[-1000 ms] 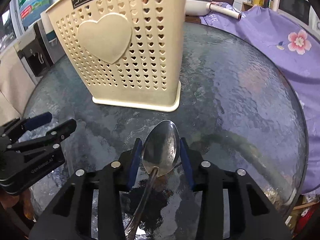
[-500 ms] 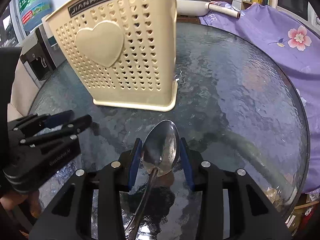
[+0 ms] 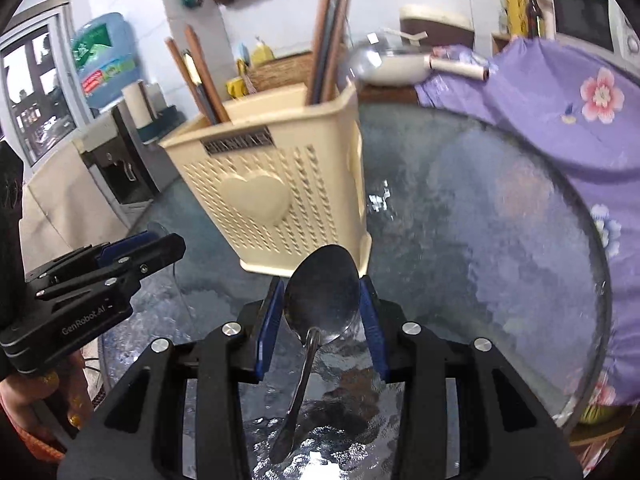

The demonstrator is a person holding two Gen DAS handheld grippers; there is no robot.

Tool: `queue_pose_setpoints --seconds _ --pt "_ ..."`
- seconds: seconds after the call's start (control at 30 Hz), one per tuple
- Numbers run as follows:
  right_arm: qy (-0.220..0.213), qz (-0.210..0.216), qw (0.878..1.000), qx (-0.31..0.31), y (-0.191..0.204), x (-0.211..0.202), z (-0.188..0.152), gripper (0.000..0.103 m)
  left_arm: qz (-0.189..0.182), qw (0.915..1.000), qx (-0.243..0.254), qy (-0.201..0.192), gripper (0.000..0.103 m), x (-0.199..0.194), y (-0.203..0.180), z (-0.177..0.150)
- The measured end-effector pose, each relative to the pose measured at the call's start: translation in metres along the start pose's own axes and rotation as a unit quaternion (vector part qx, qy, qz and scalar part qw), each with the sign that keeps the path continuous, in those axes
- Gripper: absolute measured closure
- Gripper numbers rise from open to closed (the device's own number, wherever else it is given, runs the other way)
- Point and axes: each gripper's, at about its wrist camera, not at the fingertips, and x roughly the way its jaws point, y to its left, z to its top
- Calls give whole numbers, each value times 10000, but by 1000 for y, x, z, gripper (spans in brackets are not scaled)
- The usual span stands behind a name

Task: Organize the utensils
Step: 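Raise the spoon above the holder and lower it in, handle first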

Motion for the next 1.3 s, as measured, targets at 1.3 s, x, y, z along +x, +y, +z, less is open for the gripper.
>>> queue_pose_setpoints --seconds 1.3 --pt "-1759 -28 9800 -930 44 -113 147 64 -2 9854 271 -1682 67 -107 -2 140"
